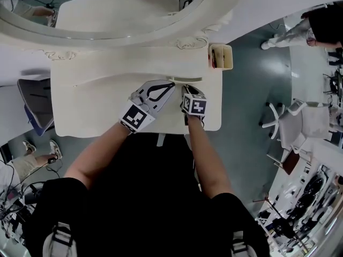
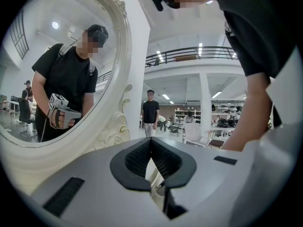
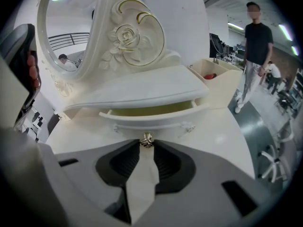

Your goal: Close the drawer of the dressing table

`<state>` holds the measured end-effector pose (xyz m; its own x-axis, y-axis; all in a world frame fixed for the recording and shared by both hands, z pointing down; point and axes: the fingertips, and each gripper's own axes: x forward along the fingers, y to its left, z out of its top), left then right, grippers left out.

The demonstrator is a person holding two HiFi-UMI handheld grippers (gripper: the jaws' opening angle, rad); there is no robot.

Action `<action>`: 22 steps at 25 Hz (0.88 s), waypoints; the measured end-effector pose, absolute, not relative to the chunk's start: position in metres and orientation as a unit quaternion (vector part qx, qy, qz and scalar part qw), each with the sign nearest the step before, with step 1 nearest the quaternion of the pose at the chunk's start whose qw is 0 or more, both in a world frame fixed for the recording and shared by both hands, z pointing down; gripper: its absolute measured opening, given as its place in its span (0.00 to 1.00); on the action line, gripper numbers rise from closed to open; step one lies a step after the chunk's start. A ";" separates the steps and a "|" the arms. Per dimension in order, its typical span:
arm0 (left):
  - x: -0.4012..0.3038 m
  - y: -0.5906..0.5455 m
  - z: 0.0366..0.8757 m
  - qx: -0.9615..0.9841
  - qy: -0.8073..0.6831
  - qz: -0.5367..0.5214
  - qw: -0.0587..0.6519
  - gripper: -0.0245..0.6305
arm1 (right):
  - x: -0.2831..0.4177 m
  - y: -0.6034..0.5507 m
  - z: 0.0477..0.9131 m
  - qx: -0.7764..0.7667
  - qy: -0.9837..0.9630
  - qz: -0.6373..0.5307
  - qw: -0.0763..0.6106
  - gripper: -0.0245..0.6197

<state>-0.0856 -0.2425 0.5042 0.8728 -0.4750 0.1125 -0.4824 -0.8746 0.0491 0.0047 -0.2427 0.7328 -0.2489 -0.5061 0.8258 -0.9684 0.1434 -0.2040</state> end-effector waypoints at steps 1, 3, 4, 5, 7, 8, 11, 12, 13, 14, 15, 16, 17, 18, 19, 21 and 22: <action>-0.086 -0.243 0.505 0.967 -0.248 0.049 0.037 0.03 | 0.005 -0.245 0.733 0.532 -0.693 0.380 0.303 0.19; -0.087 -0.244 0.505 0.966 -0.249 0.047 0.040 0.03 | 0.005 -0.249 0.733 0.533 -0.693 0.380 0.302 0.19; -0.087 -0.245 0.505 0.966 -0.251 0.044 0.044 0.03 | 0.004 -0.252 0.733 0.533 -0.693 0.380 0.302 0.19; -0.087 -0.246 0.505 0.966 -0.252 0.045 0.044 0.03 | 0.004 -0.254 0.733 0.533 -0.693 0.380 0.301 0.19; -0.088 -0.247 0.506 0.966 -0.251 0.052 0.037 0.03 | 0.004 -0.258 0.734 0.533 -0.694 0.380 0.300 0.19; -0.088 -0.247 0.506 0.966 -0.252 0.051 0.040 0.03 | 0.004 -0.260 0.734 0.533 -0.694 0.380 0.300 0.19; -0.089 -0.249 0.506 0.964 -0.256 0.045 0.050 0.03 | 0.004 -0.266 0.735 0.534 -0.694 0.379 0.298 0.19; -0.090 -0.250 0.506 0.964 -0.257 0.046 0.050 0.03 | 0.004 -0.268 0.735 0.534 -0.694 0.379 0.298 0.19; -0.090 -0.250 0.507 0.964 -0.257 0.046 0.049 0.03 | 0.004 -0.270 0.735 0.535 -0.694 0.379 0.298 0.19; -0.091 -0.251 0.507 0.964 -0.258 0.047 0.048 0.03 | 0.004 -0.272 0.735 0.535 -0.694 0.378 0.298 0.19; -0.091 -0.251 0.507 0.964 -0.258 0.047 0.048 0.03 | 0.004 -0.274 0.735 0.535 -0.695 0.378 0.297 0.19; -0.092 -0.252 0.507 0.963 -0.260 0.047 0.048 0.03 | 0.004 -0.276 0.735 0.536 -0.695 0.377 0.296 0.19; -0.093 -0.253 0.506 0.963 -0.261 0.047 0.048 0.03 | 0.004 -0.278 0.735 0.536 -0.696 0.377 0.294 0.19; -0.094 -0.253 0.506 0.963 -0.263 0.047 0.048 0.03 | 0.004 -0.280 0.735 0.537 -0.696 0.378 0.292 0.19; -0.094 -0.254 0.505 0.962 -0.264 0.048 0.047 0.03 | 0.004 -0.282 0.735 0.538 -0.695 0.378 0.291 0.19; -0.096 -0.254 0.504 0.962 -0.266 0.051 0.044 0.03 | 0.004 -0.283 0.736 0.539 -0.694 0.378 0.291 0.19; -0.097 -0.254 0.503 0.961 -0.267 0.054 0.041 0.03 | 0.004 -0.283 0.736 0.540 -0.693 0.379 0.291 0.19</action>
<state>-0.0966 -0.2536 0.5035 0.8519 -0.5086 0.1253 -0.5174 -0.8543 0.0498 0.0041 -0.2835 0.7361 -0.2478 -0.5281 0.8122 -0.9688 0.1297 -0.2112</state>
